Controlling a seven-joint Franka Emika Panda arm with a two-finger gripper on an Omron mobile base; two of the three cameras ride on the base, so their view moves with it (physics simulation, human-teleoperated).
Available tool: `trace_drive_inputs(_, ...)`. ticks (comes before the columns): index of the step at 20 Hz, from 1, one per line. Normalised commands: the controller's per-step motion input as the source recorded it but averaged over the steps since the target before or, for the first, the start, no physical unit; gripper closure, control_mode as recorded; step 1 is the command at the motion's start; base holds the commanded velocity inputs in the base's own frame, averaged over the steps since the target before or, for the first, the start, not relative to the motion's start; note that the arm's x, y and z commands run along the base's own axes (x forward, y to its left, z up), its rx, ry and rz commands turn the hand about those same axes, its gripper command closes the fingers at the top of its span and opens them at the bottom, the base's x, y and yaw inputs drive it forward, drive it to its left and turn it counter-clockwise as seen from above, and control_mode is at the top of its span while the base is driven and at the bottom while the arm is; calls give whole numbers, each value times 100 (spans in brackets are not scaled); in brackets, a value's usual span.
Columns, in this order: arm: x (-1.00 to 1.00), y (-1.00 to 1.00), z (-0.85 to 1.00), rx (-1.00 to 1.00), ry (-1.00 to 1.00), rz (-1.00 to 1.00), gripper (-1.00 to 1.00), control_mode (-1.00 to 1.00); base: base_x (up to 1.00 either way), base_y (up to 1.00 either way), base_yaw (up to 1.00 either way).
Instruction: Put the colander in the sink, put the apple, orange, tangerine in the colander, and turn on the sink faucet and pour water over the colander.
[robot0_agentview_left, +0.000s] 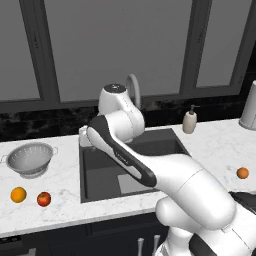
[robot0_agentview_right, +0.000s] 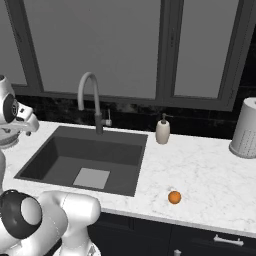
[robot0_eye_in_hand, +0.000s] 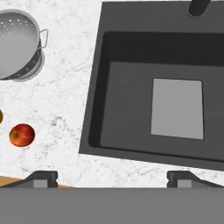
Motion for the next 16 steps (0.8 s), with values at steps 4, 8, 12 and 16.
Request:
trace_drive_inputs(4,1,74,-29,0,0,0,-100,-100,0,0,0)
trace_drive_inputs(8,4,59,-28,0,0,0,-100,-100,0,0,0)
trace_drive_inputs(12,12,50,-22,1,0,0,-100,-100,0,0,0)
trace_drive_inputs(16,19,45,-20,2,0,-1,-100,-100,0,0,0)
